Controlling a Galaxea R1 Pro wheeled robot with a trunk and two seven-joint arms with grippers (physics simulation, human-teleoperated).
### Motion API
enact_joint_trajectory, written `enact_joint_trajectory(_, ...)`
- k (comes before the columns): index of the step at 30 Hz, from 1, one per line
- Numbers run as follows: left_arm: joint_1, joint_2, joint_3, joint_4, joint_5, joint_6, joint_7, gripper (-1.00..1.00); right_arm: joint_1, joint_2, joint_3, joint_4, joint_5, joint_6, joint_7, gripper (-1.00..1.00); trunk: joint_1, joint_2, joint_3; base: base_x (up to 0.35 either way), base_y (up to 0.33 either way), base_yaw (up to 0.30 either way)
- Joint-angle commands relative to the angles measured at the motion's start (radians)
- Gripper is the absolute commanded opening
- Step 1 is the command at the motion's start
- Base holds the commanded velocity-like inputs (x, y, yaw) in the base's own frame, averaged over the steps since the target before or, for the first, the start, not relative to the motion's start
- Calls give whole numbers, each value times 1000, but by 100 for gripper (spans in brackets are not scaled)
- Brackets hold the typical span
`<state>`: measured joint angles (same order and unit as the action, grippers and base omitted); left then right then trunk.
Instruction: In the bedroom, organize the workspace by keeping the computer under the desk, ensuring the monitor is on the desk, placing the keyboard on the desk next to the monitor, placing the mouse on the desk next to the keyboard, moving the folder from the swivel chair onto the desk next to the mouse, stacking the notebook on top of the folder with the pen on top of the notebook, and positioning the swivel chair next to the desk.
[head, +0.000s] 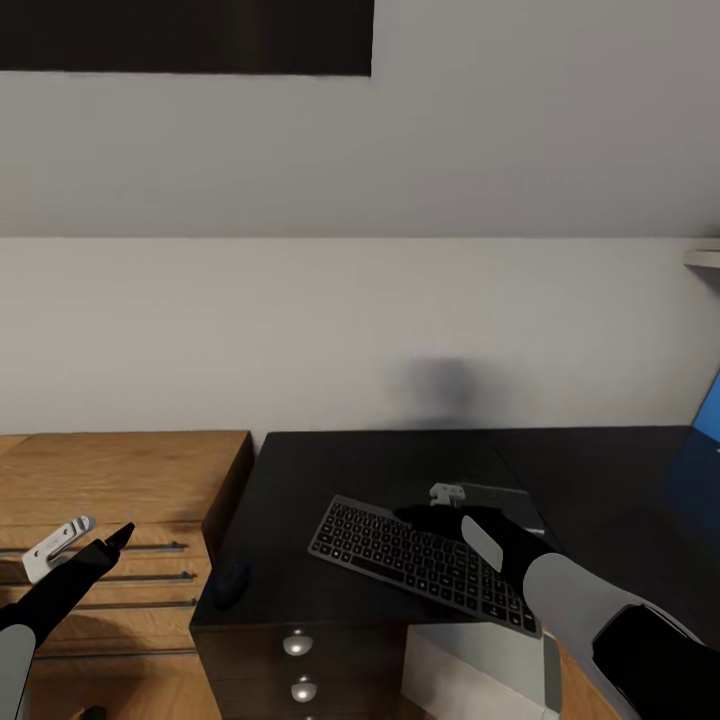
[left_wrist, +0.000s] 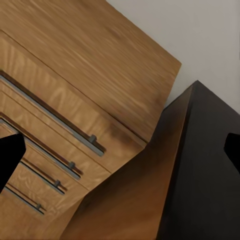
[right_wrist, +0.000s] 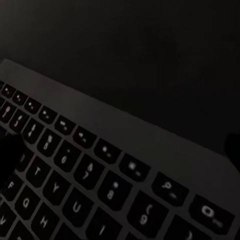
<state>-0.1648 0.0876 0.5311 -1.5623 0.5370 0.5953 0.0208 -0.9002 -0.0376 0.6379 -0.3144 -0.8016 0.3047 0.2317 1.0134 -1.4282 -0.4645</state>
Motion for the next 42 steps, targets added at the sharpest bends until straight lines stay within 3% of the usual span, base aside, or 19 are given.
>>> enact_joint_trajectory(1, -1, 0, 1, -1, 8, 6, 2, 100, -1, -1, 3, -1, -4, 3, 1, 100, 4, -8, -4, 0, 0, 0)
enact_joint_trajectory(15, -1, 0, 1, 1, 6, 6, 2, 100, -1, -2, 4, -2, -4, 2, 0, 100, 58, -106, -48, 0, 0, 0)
enact_joint_trajectory(42, -1, 0, 0, 24, 6, 5, 4, 100, -1, -2, 4, -3, -4, 2, 0, 100, 58, -106, -48, -1, 0, 0)
